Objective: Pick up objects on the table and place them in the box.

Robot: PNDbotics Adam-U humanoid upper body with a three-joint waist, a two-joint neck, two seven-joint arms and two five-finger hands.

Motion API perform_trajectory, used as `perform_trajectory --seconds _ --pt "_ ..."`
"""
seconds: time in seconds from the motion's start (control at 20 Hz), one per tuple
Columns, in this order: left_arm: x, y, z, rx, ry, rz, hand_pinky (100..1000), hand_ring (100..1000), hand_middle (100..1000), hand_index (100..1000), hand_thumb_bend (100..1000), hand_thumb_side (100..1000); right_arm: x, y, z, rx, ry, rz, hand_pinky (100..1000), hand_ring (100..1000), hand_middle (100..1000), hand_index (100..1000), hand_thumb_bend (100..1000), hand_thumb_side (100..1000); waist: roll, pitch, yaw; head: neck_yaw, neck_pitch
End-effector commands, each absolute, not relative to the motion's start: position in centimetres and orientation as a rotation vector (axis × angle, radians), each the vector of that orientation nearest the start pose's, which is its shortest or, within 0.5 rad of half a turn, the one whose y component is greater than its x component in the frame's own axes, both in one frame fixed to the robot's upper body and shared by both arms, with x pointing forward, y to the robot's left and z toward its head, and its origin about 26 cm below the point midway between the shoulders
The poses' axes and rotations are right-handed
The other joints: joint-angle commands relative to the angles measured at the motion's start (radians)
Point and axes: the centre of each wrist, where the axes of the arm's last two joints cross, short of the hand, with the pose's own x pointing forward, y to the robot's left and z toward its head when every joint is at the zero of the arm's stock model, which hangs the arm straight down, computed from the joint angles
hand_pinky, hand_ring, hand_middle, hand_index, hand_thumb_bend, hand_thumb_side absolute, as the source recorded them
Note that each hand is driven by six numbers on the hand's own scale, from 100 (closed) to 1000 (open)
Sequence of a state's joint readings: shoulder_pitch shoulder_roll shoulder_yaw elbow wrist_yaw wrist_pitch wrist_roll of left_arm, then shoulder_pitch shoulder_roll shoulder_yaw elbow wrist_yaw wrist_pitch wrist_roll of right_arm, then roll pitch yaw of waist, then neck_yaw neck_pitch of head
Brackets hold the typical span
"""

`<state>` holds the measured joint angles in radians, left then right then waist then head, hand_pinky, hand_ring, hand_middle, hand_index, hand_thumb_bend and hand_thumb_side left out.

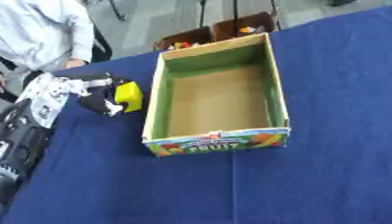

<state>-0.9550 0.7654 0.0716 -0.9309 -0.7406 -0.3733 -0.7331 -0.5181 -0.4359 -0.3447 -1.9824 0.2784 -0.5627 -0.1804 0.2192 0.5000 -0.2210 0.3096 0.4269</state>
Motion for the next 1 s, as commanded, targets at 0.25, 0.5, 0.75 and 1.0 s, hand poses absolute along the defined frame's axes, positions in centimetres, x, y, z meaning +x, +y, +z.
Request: perform_trajectory --seconds 0.25,0.5,0.75,1.0 --pt "42.3 44.7 31.9 0.906 -1.202 -1.513 705 627 521 493 100 475 29.0 -33.9 30.5 0.894 2.918 -0.328 679 803 526 764 454 737 0.007 -0.027 0.005 0.006 0.011" --pt "41.9 44.9 32.8 0.929 -1.226 -1.514 703 619 513 491 100 483 29.0 -34.0 30.4 0.905 2.922 -0.326 678 802 528 764 437 732 0.007 -0.040 0.012 0.000 0.022" --pt "41.4 44.8 33.9 0.941 -1.256 -1.535 702 616 510 489 100 488 29.0 -34.1 30.1 0.917 2.933 -0.322 677 799 532 764 400 720 0.007 -0.066 0.020 -0.010 0.041" --pt "40.9 44.4 34.9 0.956 -1.283 -1.559 703 616 510 489 100 490 29.1 -34.0 29.7 0.919 2.948 -0.309 676 797 537 763 359 706 0.002 -0.097 0.030 -0.016 0.057"
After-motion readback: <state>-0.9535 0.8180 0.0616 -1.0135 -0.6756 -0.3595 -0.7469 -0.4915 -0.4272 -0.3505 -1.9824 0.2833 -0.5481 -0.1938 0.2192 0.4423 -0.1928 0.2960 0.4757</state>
